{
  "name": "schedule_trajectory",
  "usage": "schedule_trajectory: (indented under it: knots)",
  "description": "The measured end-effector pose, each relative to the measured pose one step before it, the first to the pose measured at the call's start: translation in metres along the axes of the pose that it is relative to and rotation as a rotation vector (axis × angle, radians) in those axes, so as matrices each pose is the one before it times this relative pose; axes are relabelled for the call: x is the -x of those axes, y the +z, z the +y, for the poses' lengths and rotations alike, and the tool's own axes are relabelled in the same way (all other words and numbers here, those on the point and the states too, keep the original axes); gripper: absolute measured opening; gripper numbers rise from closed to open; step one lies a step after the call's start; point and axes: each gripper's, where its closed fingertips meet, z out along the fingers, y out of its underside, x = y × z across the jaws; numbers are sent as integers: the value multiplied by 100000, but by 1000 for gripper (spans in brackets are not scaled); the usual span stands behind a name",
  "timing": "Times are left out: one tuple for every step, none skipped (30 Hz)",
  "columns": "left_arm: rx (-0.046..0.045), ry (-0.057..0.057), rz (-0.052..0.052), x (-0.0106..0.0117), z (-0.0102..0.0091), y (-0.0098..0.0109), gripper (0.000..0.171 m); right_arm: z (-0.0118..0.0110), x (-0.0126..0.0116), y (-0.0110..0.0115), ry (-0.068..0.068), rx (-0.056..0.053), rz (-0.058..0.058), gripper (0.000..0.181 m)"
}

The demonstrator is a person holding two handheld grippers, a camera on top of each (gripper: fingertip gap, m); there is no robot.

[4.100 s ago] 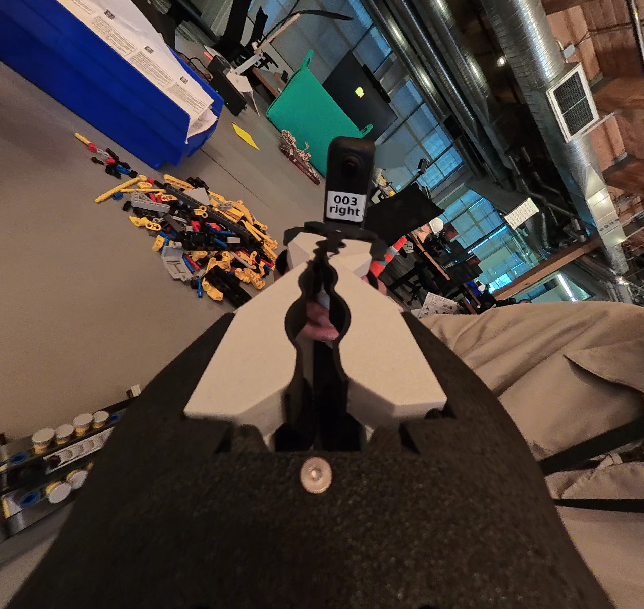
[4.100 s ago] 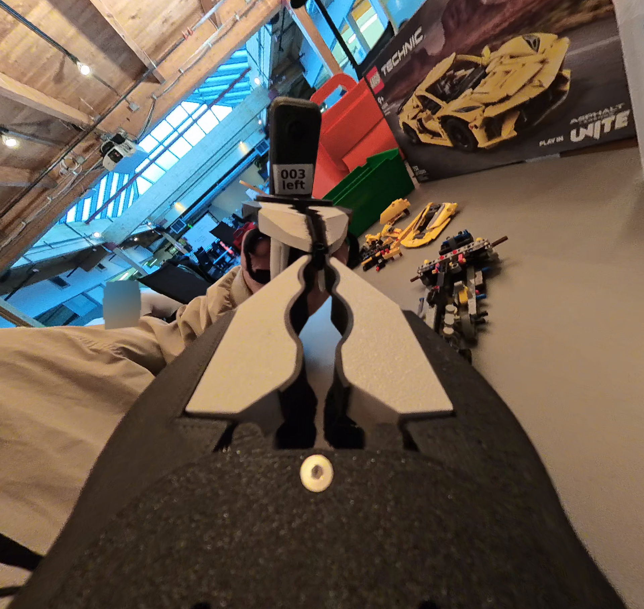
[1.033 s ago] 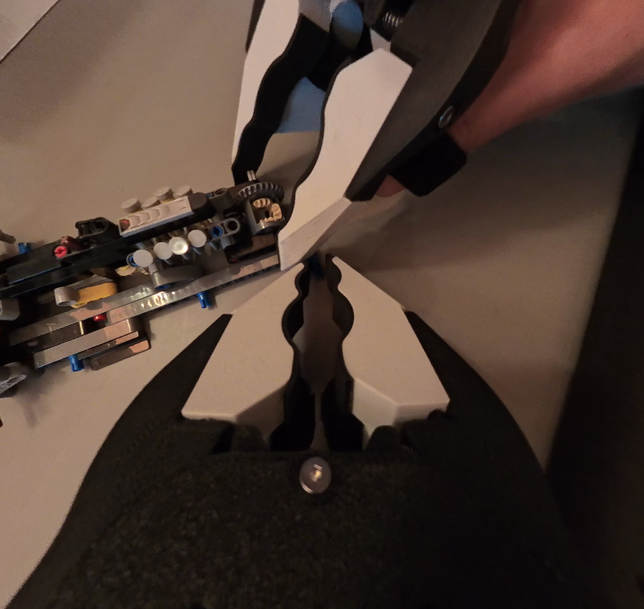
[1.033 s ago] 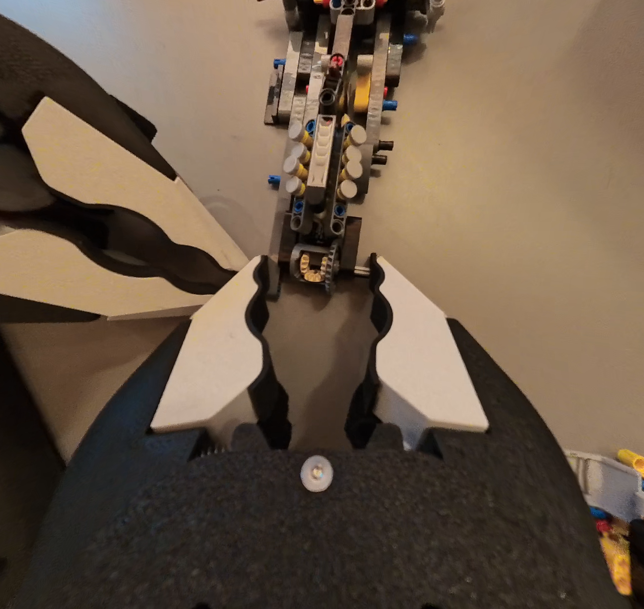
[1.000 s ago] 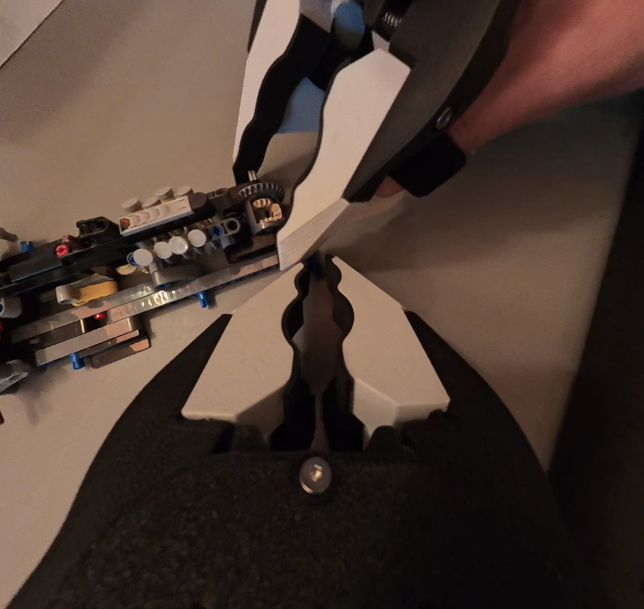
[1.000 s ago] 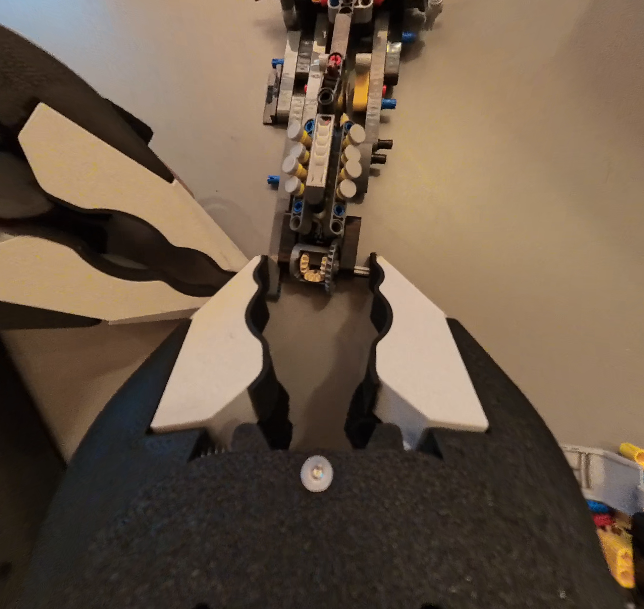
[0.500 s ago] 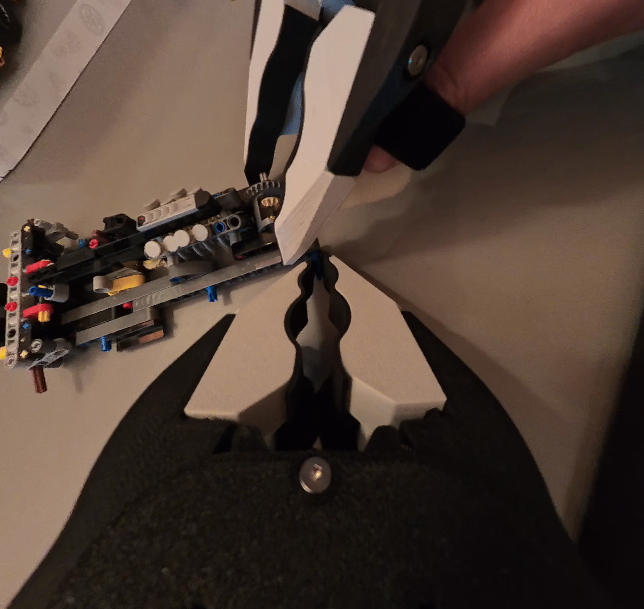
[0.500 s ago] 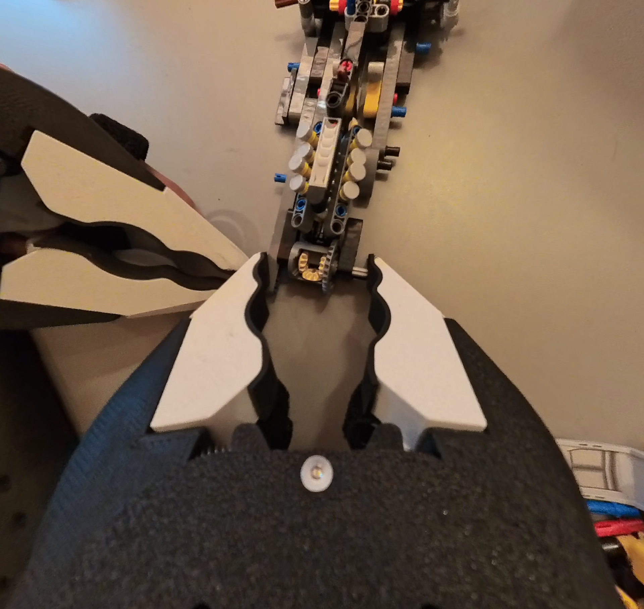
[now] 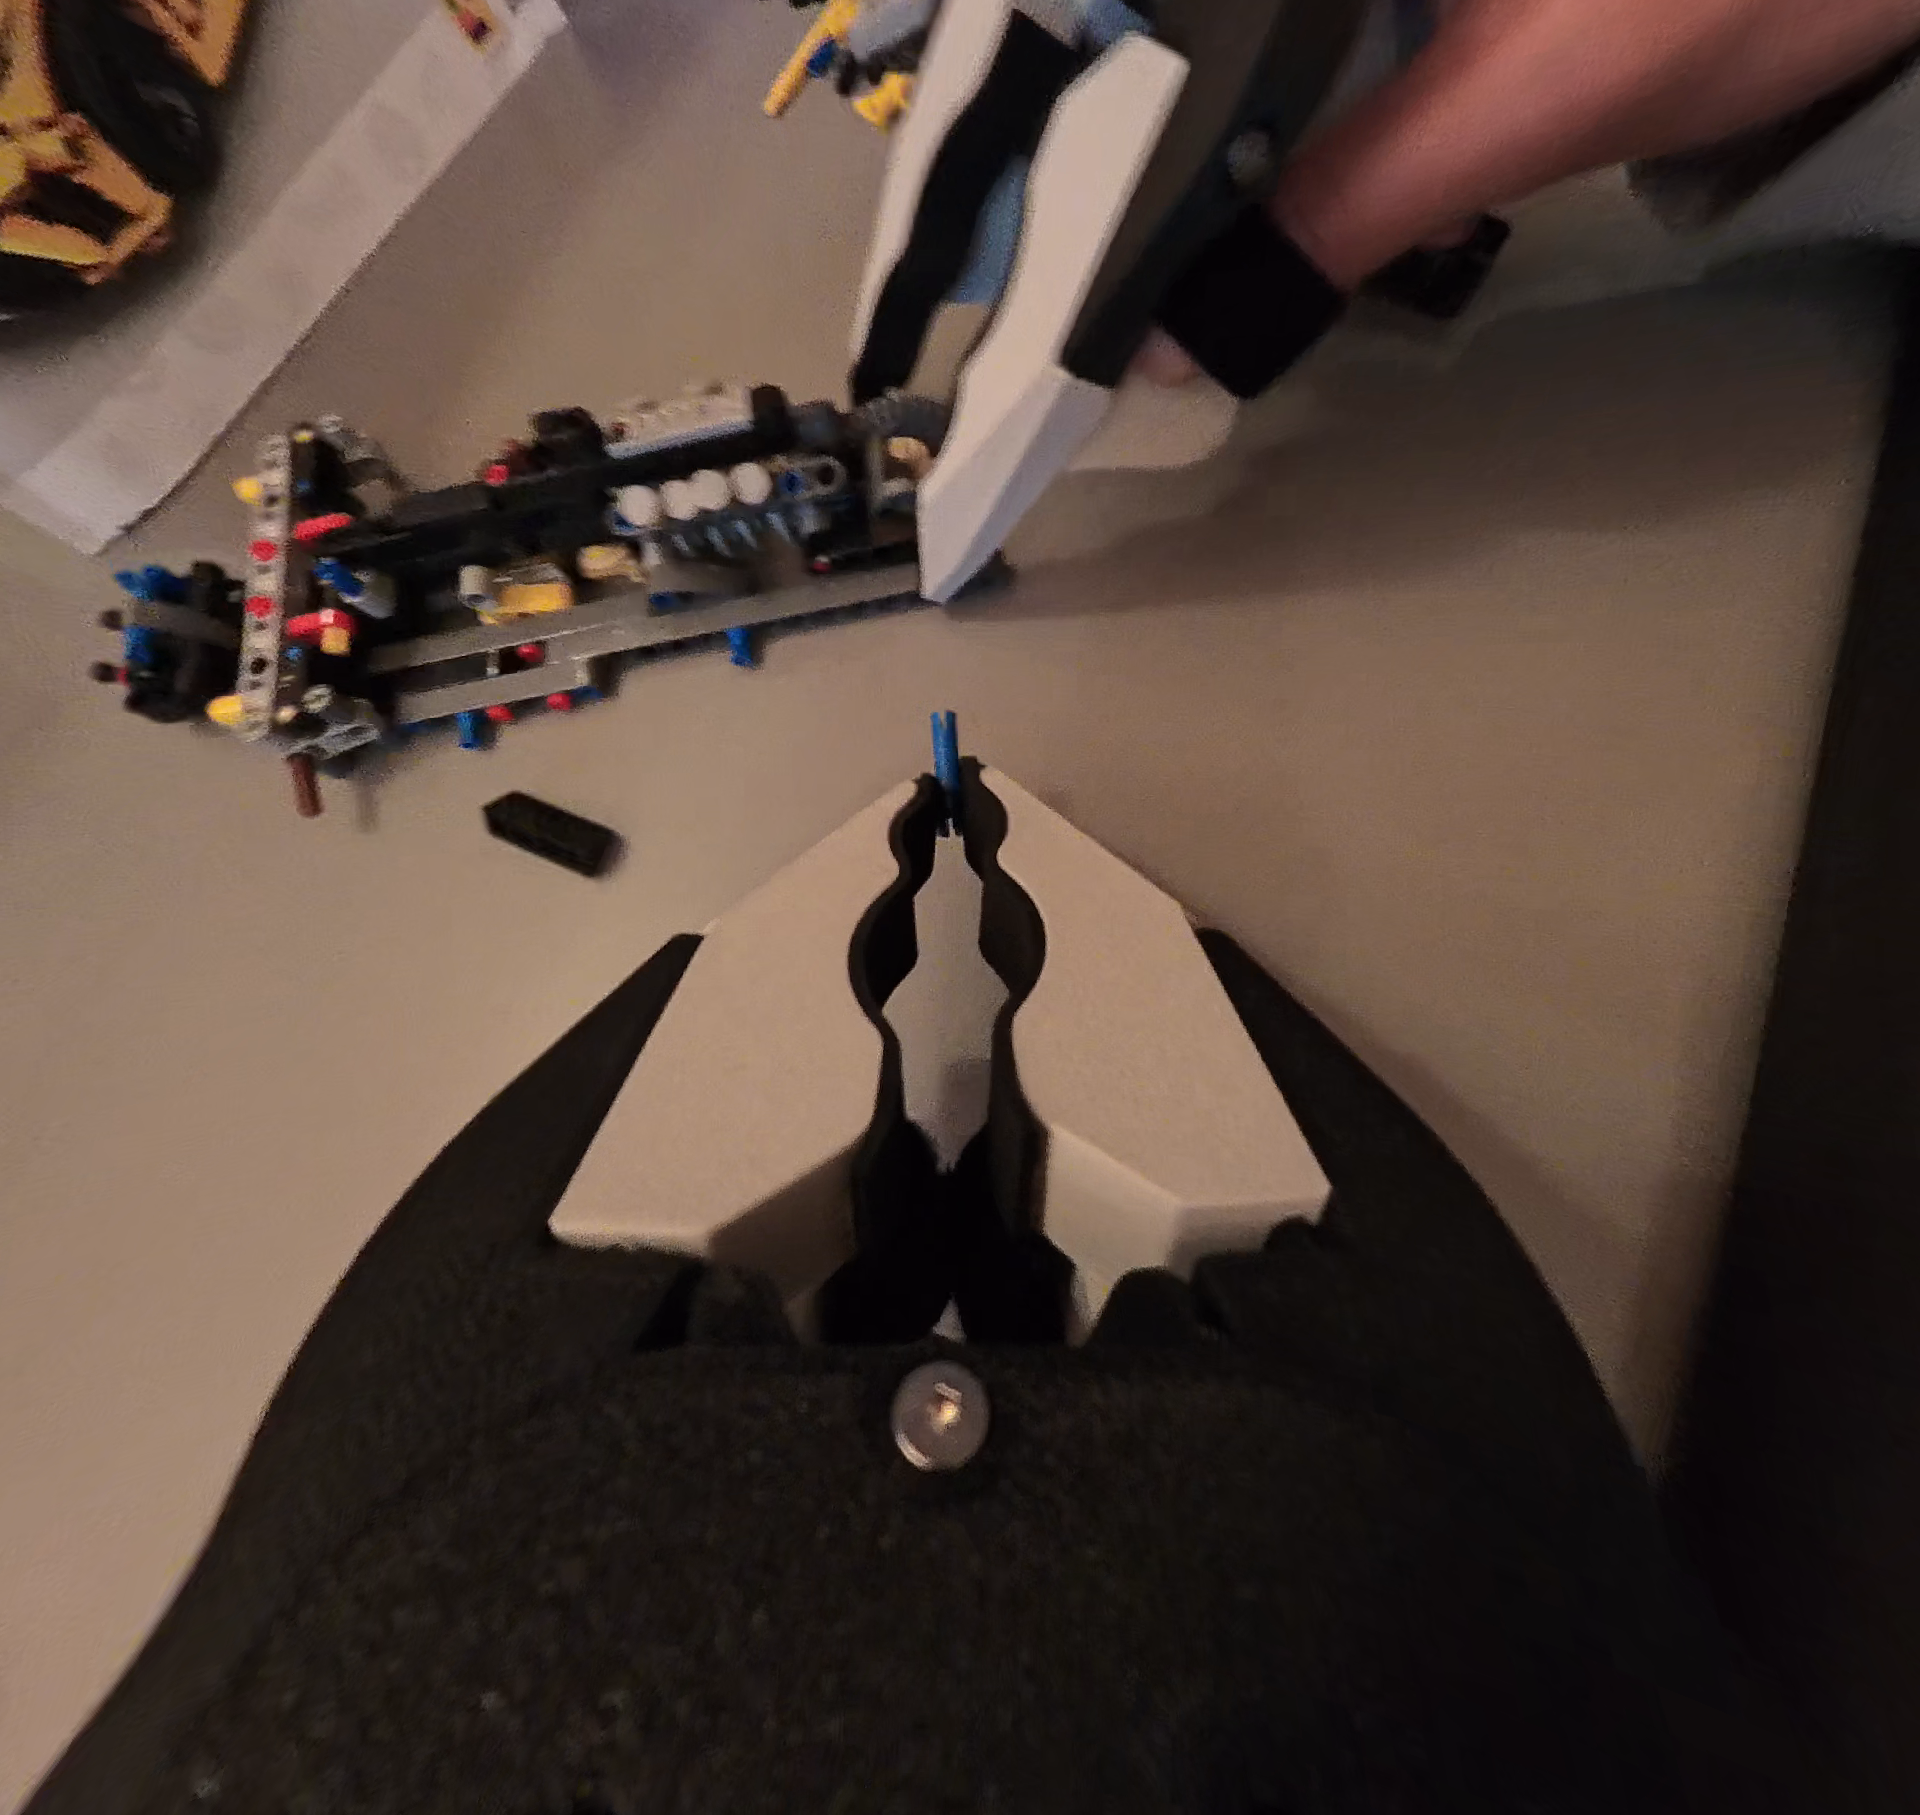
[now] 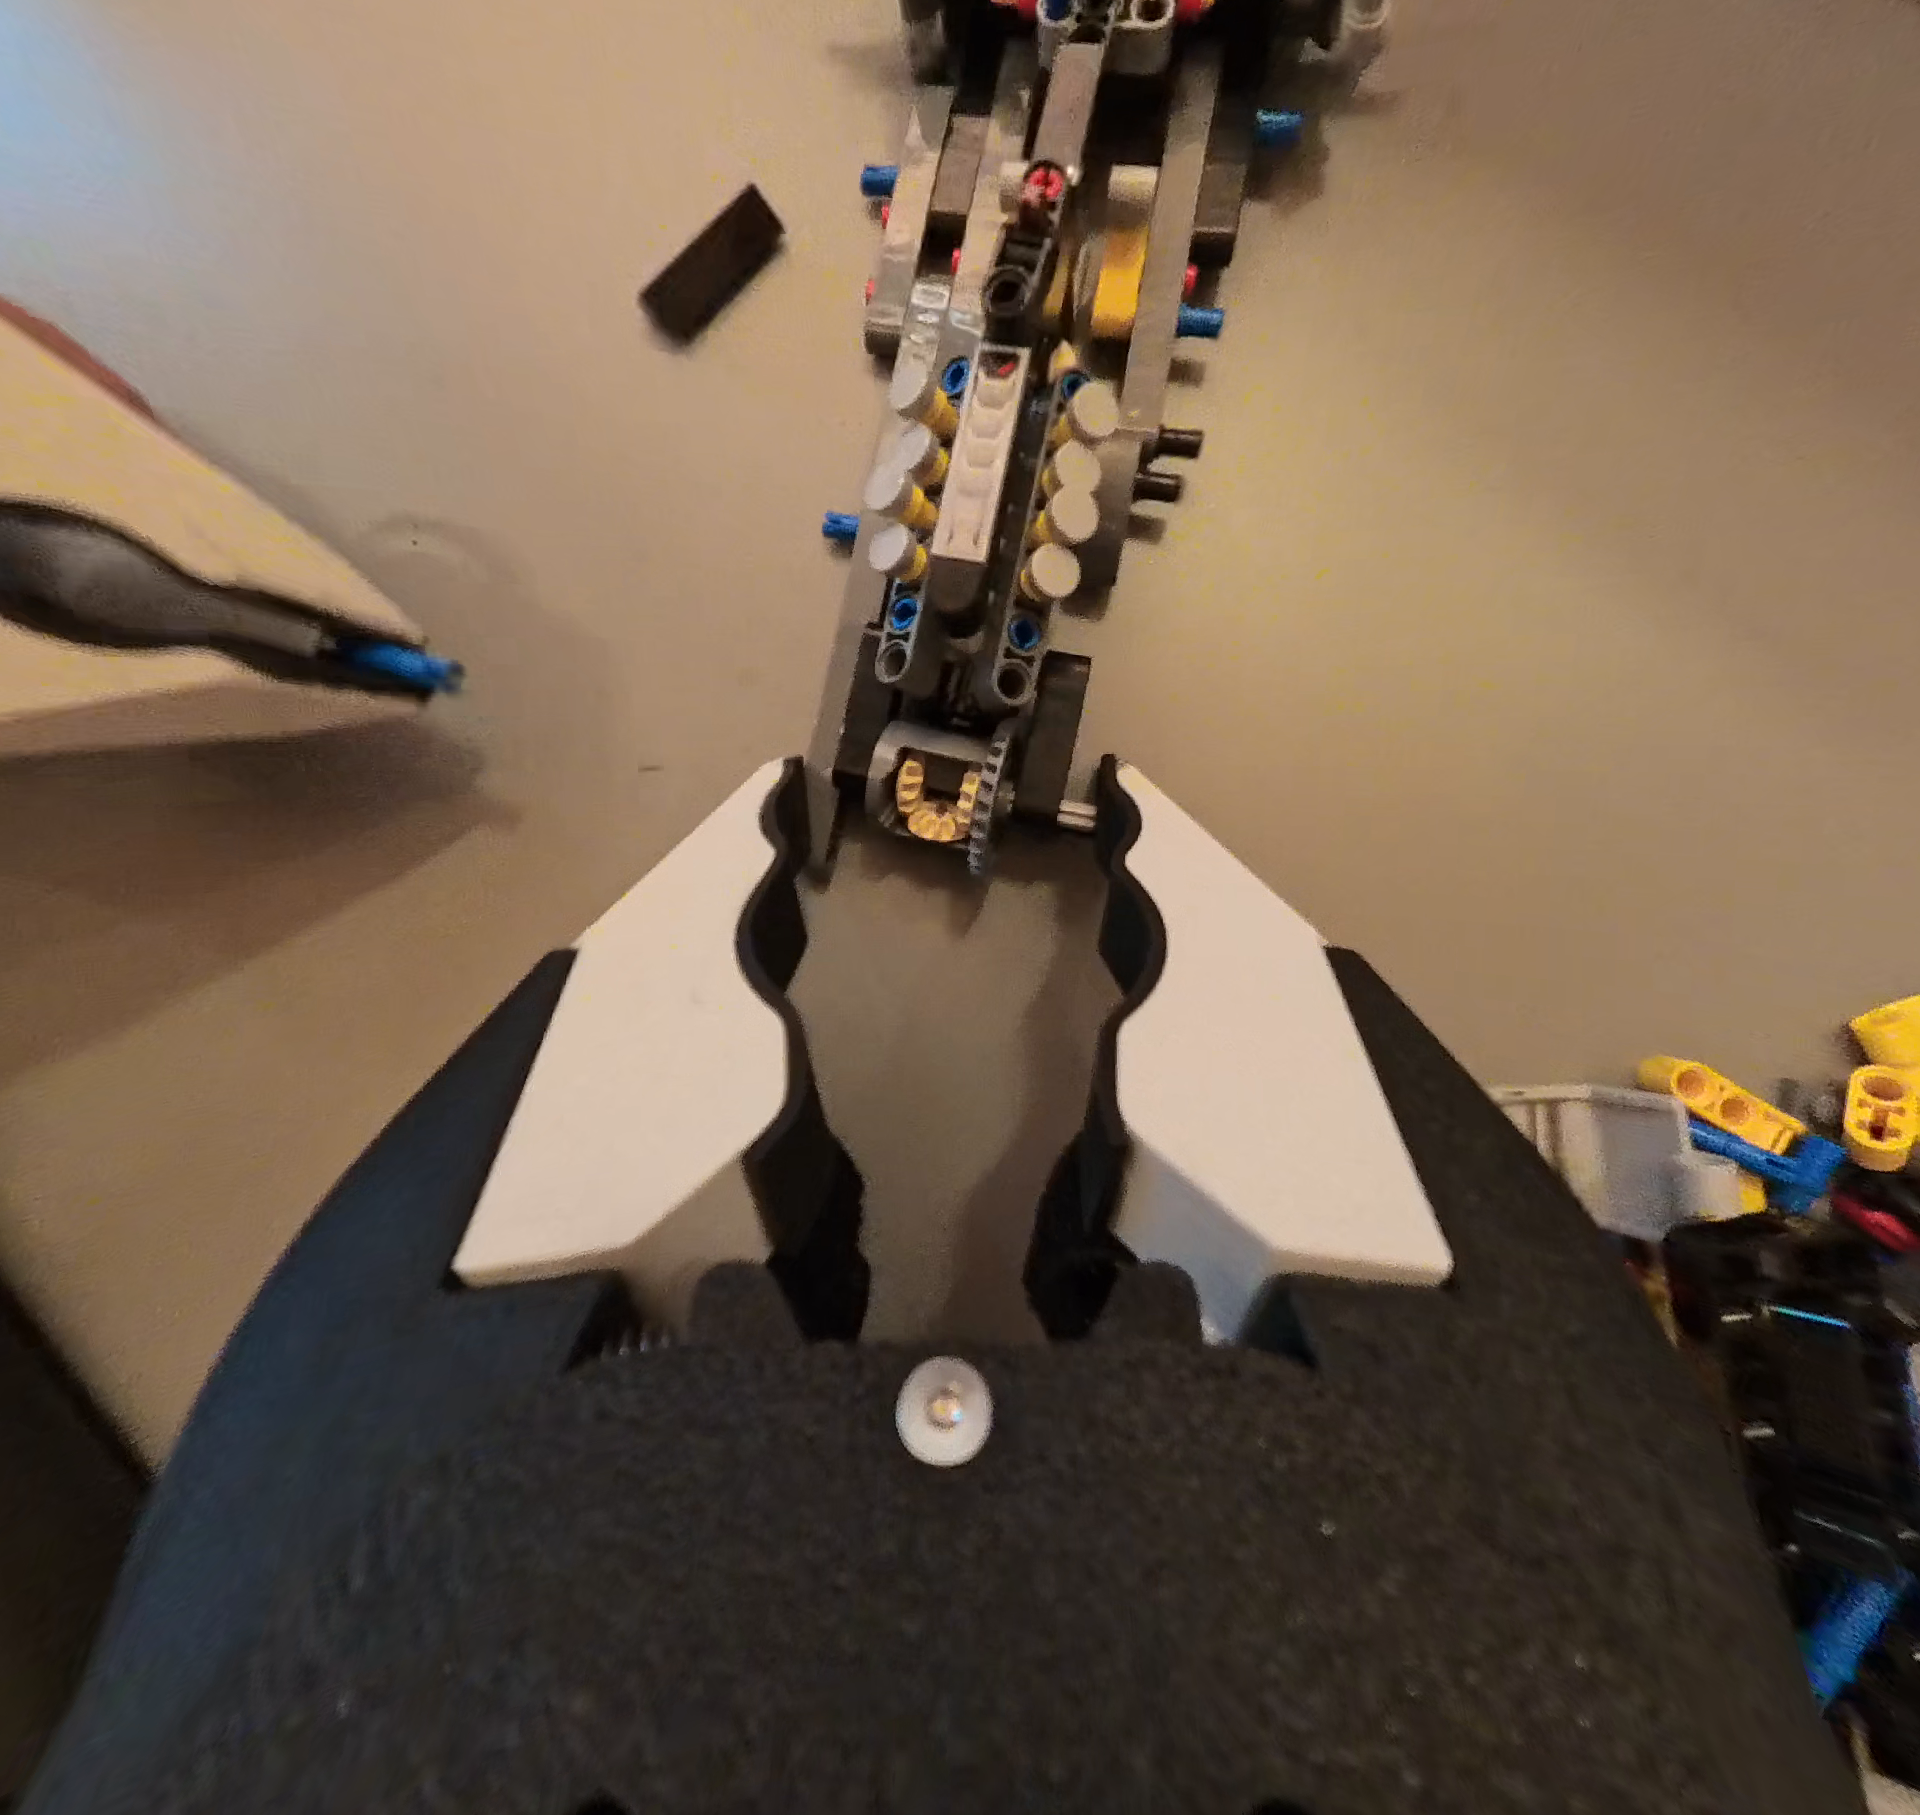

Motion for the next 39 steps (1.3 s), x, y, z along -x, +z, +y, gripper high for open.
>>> schedule_trajectory:
  knots:
    - [-1691,-696,-2128,681,-227,-85,4,-4,-11,-3,-596,335,354,55]
    - [-1676,1359,-1759,511,-161,-74,4,-25,-38,4,-596,167,405,55]
    - [-1309,2452,-1194,306,-60,-53,4,-89,-68,-34,-248,-318,165,55]
    - [-2590,3178,-1451,210,-208,-129,4,-344,-78,-226,-92,-2375,38,55]
    - [-4506,4699,-2181,178,-478,-234,5,-760,82,-554,1032,-5076,-927,60]
    - [-4607,6944,-3204,206,-588,-268,5,-1078,525,-783,1605,-6317,-3784,62]
    - [-3268,8229,-5015,474,-499,-227,5,-1351,887,-732,2388,-8047,-6157,60]
    - [-1045,7336,-5111,520,-201,-119,5,-1231,1540,-453,3001,-7970,-10611,53]
    - [-163,5686,-2533,149,-73,-50,5,-644,2184,-91,4330,-5039,-15730,43]
    - [-1788,3982,-989,-121,-321,-110,5,-18,1869,224,7717,-990,-15109,42]
    - [-3339,2452,-12,-249,-581,-193,5,-32,1477,251,8360,-588,-13344,43]
    - [-2926,1089,47,-203,-562,-175,5,-103,895,203,6088,-1558,-8627,42]
    - [-940,-161,-1029,60,-302,-52,5,66,282,162,2107,-416,-3048,39]
    - [821,-753,-106,0,-19,66,5,157,-54,116,-366,860,247,35]
    - [193,-654,872,-150,-54,64,5,278,-296,132,-1558,1761,2216,31]
    - [-774,-247,848,-186,-151,20,5,288,-223,168,-1018,1760,1577,28]
    - [-327,118,1324,-318,-94,22,5,-65,332,110,411,-505,-2107,24]
    - [-357,637,412,-200,-96,-11,5,-250,129,31,1282,-1915,-846,21]
    - [-538,734,-45,-126,-137,-23,5,146,-422,-45,-6,510,2710,9]
    - [156,-174,503,-218,-53,69,5,201,-215,-148,-1447,1126,1286,4]
    - [950,-705,-90,-104,41,140,5,66,-75,-96,1274,265,-38,4]
    - [1691,-1495,145,-75,113,174,5,88,-159,-77,999,12,4,4]
    - [2909,-3451,-285,100,344,228,6,98,-371,-268,980,1010,1933,3]
    - [4806,-4914,-1435,505,797,288,15,-296,-830,-769,-901,-745,5629,3]
    - [5922,-6298,-2173,933,1148,315,24,-790,-1264,-1526,-1911,-3508,8505,3]
    - [5935,-9251,-1808,1137,1360,412,27,-1043,-1856,-2181,-1713,-4741,11940,3]
    - [7305,-12105,-830,1167,1627,577,34,-1164,-2931,-2608,-3846,-5387,18618,3]
    - [8978,-12745,-92,1074,1734,739,36,-728,-3335,-2429,-7309,-1691,19433,3]
    - [7935,-10154,2843,518,1316,739,37,41,-3253,-1959,-8217,3278,16824,3]
    - [4595,-6587,4468,49,598,525,40,602,-2779,-1434,-6292,5131,12734,3]
    - [1145,-4225,1983,135,-9,254,41,934,-1861,-878,-3939,4808,6852,3]
    - [-778,-1887,61,147,-303,144,41,1217,-1129,-390,-1994,4819,2626,3]
    - [249,-70,-995,165,-171,235,41,1157,-811,-56,-164,3831,1039,3]
    - [1090,667,-836,74,-67,294,41,790,-530,114,807,1396,-137,4]
    - [480,185,215,-101,-159,264,40,585,-139,211,763,428,-1911,5]
    - [355,-586,618,-134,-146,207,39,351,-49,206,523,270,-1914,11]
    - [138,-697,739,-115,-123,177,35,103,-91,146,674,-227,-928,15]
    - [-51,-803,421,-49,-93,127,31,-95,-34,61,459,-634,-593,18]
    - [-32,-895,-275,77,-78,82,27,-388,81,-61,474,-1530,-351,21]
